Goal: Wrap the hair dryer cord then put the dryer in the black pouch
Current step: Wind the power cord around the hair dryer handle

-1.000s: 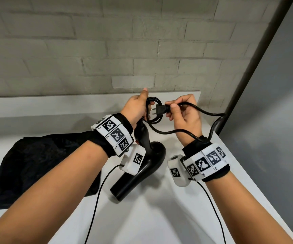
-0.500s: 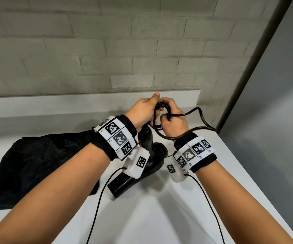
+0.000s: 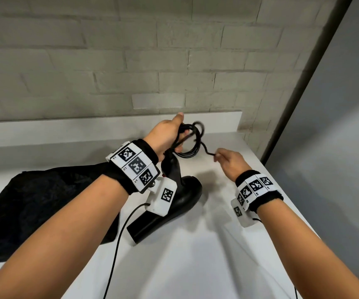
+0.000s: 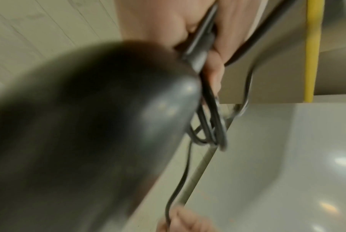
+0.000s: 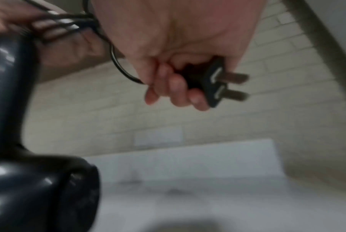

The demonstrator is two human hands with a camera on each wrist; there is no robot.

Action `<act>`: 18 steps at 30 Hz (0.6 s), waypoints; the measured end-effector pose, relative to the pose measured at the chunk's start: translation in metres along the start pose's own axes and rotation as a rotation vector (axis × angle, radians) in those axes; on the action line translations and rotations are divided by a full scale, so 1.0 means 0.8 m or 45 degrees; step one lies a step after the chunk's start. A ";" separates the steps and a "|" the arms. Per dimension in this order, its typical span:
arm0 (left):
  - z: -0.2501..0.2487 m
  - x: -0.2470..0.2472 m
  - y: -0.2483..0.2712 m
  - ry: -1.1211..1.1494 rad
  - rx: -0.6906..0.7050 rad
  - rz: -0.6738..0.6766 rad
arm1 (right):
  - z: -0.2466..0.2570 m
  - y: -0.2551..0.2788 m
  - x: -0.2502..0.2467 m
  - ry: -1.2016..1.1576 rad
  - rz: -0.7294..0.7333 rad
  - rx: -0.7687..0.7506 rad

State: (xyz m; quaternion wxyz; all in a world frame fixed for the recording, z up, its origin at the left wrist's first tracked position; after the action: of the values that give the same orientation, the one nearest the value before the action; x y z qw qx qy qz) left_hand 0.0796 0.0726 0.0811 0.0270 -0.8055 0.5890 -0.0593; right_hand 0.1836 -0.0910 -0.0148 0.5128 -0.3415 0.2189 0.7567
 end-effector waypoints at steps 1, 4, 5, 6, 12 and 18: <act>0.000 -0.003 -0.001 0.014 -0.002 -0.046 | -0.021 -0.006 0.001 0.135 0.001 0.151; 0.002 -0.010 -0.003 0.025 -0.040 -0.084 | -0.066 -0.009 0.009 0.530 0.157 0.452; 0.002 -0.008 -0.002 0.012 -0.049 -0.065 | -0.070 -0.006 0.011 0.551 0.200 0.493; 0.002 -0.006 -0.001 -0.003 -0.051 -0.042 | -0.071 -0.004 0.014 0.536 0.225 0.517; 0.001 0.003 0.004 -0.042 -0.026 -0.004 | -0.022 0.006 0.011 0.136 0.198 0.245; 0.000 -0.003 0.003 -0.030 -0.003 -0.051 | 0.061 0.024 0.010 -0.398 0.239 -0.310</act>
State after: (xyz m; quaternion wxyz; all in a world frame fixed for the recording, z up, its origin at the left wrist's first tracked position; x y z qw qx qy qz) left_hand 0.0769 0.0739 0.0804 0.0318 -0.8178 0.5725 -0.0498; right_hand 0.1494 -0.0604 0.0117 0.4227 -0.2575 0.0743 0.8657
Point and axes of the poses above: each hand's wrist, its own y-axis away from the middle knuckle, its own x-axis out of the palm, z = x × y, the point moved 1 cm from there along -y, towards the middle knuckle, and after that the axes turned 13 degrees about x, right-handed, at the moved point
